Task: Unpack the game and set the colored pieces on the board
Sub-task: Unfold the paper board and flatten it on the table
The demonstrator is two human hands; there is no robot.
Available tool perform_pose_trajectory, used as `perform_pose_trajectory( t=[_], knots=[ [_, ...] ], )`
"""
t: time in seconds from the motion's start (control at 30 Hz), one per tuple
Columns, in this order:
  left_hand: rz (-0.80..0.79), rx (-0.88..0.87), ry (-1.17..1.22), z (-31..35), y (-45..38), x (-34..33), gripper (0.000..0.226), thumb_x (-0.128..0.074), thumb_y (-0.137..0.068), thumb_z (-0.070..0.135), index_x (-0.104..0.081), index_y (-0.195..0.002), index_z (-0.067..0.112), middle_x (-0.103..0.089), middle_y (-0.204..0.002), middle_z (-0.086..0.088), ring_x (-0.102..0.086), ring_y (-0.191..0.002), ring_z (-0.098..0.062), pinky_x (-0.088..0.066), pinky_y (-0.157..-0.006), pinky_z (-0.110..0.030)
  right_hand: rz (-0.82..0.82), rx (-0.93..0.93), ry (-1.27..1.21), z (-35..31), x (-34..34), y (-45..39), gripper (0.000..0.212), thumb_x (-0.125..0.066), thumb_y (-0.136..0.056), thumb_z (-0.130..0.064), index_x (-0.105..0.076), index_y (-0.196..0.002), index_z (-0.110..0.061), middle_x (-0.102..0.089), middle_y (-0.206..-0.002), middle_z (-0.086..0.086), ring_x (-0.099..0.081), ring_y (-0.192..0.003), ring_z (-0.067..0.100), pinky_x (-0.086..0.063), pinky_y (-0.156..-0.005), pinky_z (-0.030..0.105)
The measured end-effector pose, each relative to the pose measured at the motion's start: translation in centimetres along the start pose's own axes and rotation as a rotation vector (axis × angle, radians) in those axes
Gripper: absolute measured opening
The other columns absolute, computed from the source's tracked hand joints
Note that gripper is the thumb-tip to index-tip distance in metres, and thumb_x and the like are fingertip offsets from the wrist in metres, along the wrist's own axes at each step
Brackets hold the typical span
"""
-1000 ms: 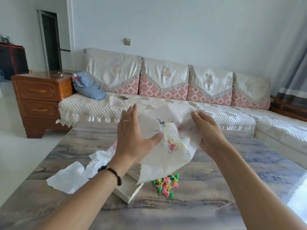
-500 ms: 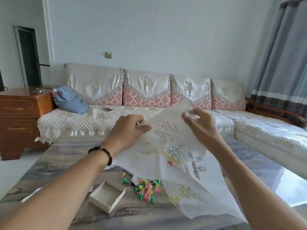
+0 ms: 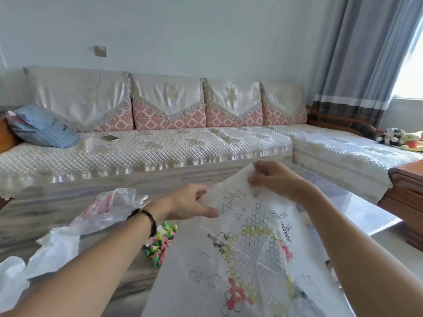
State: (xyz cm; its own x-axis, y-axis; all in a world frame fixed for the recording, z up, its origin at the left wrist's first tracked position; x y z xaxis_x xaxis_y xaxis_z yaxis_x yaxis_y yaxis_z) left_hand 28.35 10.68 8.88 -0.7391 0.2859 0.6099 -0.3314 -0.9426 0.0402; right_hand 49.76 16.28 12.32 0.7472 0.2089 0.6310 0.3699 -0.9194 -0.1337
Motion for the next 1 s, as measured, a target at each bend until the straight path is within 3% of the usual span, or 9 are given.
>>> perform_pose_trajectory(
  t=[0.07,0.17,0.23,0.33,0.4,0.5,0.6,0.8,1.0],
  knots=[
    [0.043,-0.030,0.174,0.7,-1.9,-1.6,0.050,-0.081,-0.071,0.037,-0.060,-0.114,0.021,-0.069,-0.103,0.010,-0.067,-0.088,-0.007,-0.054,-0.080,-0.028,-0.092,-0.023,-0.096,0.4,-0.8,-0.3,0.026,-0.068,-0.087,-0.011,-0.060,-0.111,-0.016,-0.071,-0.097,0.006,-0.072,-0.078,0.025,-0.058,-0.071,0.036],
    [0.197,-0.014,0.277,0.6,-4.8,-3.8,0.021,-0.071,-0.086,0.027,-0.067,-0.104,0.017,-0.074,-0.093,0.001,-0.072,-0.079,-0.013,-0.060,-0.074,-0.038,-0.131,-0.087,-0.129,2.5,-1.2,-1.1,0.049,-0.075,-0.081,-0.014,-0.053,-0.123,-0.019,-0.069,-0.108,0.008,-0.070,-0.091,0.028,-0.058,-0.077,0.036],
    [0.309,0.059,0.317,-0.6,-6.2,-4.9,0.014,-0.064,-0.092,0.025,-0.069,-0.096,0.013,-0.074,-0.084,0.000,-0.071,-0.070,-0.009,-0.060,-0.065,-0.029,-0.151,-0.141,0.073,4.5,-1.1,-1.3,0.063,-0.083,-0.072,-0.023,-0.051,-0.126,-0.019,-0.066,-0.113,0.003,-0.066,-0.099,0.023,-0.054,-0.087,0.033],
    [0.399,0.147,0.417,-2.8,-8.0,-5.7,0.016,-0.061,-0.093,0.021,-0.069,-0.086,0.009,-0.073,-0.086,-0.008,-0.071,-0.080,-0.022,-0.060,-0.074,-0.040,-0.212,-0.210,0.458,8.4,-0.4,-0.9,0.030,-0.079,-0.070,-0.013,-0.062,-0.095,-0.017,-0.062,-0.082,-0.007,-0.061,-0.077,0.013,-0.044,-0.061,0.017],
    [0.449,0.222,0.449,-4.3,-8.8,-5.9,0.017,-0.061,-0.093,0.019,-0.067,-0.088,0.003,-0.072,-0.089,-0.012,-0.070,-0.080,-0.025,-0.059,-0.075,-0.042,-0.120,-0.284,0.619,10.8,1.1,-0.8,0.013,-0.068,-0.074,-0.005,-0.063,-0.071,-0.017,-0.057,-0.065,-0.006,-0.056,-0.063,0.015,-0.037,-0.049,0.017],
    [0.519,0.267,0.416,-6.9,-10.7,-6.2,0.023,-0.059,-0.094,0.020,-0.066,-0.088,0.000,-0.072,-0.087,-0.014,-0.070,-0.078,-0.026,-0.060,-0.070,-0.043,0.081,-0.301,0.781,13.1,2.8,-2.5,0.027,-0.049,-0.073,-0.002,-0.043,-0.052,-0.018,-0.052,-0.060,-0.001,-0.054,-0.064,0.025,-0.044,-0.066,0.032],
    [0.547,0.307,0.277,-8.5,-11.9,-6.3,0.030,-0.052,-0.098,0.024,-0.057,-0.086,-0.003,-0.067,-0.073,-0.007,-0.063,-0.061,-0.017,-0.048,-0.048,-0.023,0.136,-0.243,0.940,14.1,2.3,-5.9,0.027,-0.048,-0.078,-0.001,-0.041,-0.060,-0.019,-0.049,-0.064,-0.005,-0.050,-0.064,0.020,-0.038,-0.088,0.044],
    [0.570,0.414,-0.133,-14.0,-14.2,-4.7,0.021,-0.055,-0.089,0.025,-0.057,-0.072,0.013,-0.058,-0.065,-0.003,-0.055,-0.059,-0.020,-0.039,-0.049,-0.028,0.093,-0.143,1.007,17.6,-2.1,-14.8,0.027,-0.047,-0.082,0.001,-0.046,-0.064,-0.019,-0.055,-0.066,-0.004,-0.051,-0.064,0.018,-0.037,-0.093,0.047],
    [0.549,0.449,-0.379,-19.0,-18.0,-2.0,0.020,-0.056,-0.084,0.031,-0.056,-0.076,0.013,-0.061,-0.077,-0.005,-0.058,-0.068,-0.025,-0.052,-0.063,-0.034,-0.017,-0.091,1.056,21.4,-6.9,-21.5,0.015,-0.055,-0.086,-0.012,-0.066,-0.093,-0.020,-0.059,-0.111,0.002,-0.048,-0.113,0.023,-0.022,-0.106,0.059]
  ],
)
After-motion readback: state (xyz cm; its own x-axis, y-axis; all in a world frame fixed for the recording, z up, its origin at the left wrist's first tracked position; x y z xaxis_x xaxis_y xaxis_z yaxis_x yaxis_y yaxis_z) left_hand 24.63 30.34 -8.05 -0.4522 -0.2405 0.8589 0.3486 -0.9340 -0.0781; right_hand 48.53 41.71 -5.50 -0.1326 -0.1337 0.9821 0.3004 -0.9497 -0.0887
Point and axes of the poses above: each hand's wrist, its own y-axis away from the middle knuckle, its own x-axis out of the back of the hand, z = x × y, the point moved 5 cm from there along -y, towards the middle knuckle
